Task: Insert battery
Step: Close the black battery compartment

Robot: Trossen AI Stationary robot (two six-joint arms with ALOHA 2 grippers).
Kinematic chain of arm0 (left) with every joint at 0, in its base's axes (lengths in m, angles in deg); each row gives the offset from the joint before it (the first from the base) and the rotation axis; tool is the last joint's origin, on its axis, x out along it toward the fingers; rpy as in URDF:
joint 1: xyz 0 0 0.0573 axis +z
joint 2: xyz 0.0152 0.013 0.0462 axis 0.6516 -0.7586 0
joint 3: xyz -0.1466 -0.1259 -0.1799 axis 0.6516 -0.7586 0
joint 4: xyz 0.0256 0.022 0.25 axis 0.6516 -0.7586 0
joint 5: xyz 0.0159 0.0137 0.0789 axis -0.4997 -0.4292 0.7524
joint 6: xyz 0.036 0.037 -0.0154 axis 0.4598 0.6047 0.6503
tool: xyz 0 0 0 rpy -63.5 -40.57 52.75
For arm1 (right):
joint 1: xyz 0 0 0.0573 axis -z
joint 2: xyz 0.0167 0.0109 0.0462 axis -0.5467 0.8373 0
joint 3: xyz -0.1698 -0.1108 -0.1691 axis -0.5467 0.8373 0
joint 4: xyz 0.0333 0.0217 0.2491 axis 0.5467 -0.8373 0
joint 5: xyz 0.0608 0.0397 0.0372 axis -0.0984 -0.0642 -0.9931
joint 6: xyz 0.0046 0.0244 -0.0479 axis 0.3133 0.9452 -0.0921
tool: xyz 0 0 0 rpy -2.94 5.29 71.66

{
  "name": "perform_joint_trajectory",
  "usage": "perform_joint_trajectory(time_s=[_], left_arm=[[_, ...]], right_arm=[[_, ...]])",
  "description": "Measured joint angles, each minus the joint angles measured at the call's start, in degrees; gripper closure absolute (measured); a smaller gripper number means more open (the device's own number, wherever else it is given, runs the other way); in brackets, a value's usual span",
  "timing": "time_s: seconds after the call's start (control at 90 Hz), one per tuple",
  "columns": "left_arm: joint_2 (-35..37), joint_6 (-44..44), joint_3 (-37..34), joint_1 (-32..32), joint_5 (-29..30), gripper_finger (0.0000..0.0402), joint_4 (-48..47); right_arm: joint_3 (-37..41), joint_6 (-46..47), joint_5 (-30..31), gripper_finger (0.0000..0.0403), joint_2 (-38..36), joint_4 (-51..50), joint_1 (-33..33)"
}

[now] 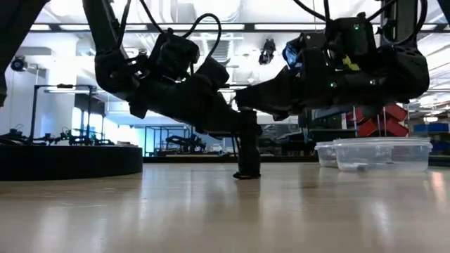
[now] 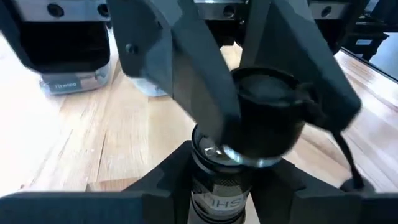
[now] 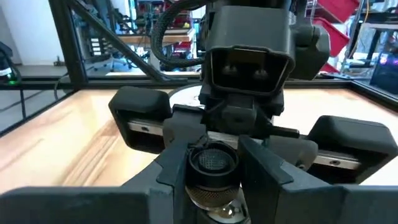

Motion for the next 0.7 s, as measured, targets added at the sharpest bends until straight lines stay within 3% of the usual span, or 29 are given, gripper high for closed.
perform_joint_trajectory(time_s=[0.7], left_arm=[[-0.15, -0.22, -0.11, -0.07, 0.04, 0.0289, 1.06]], right_arm=[[-0.47, 1.52, -2.37, 0.0310, -0.36, -2.64, 1.25]])
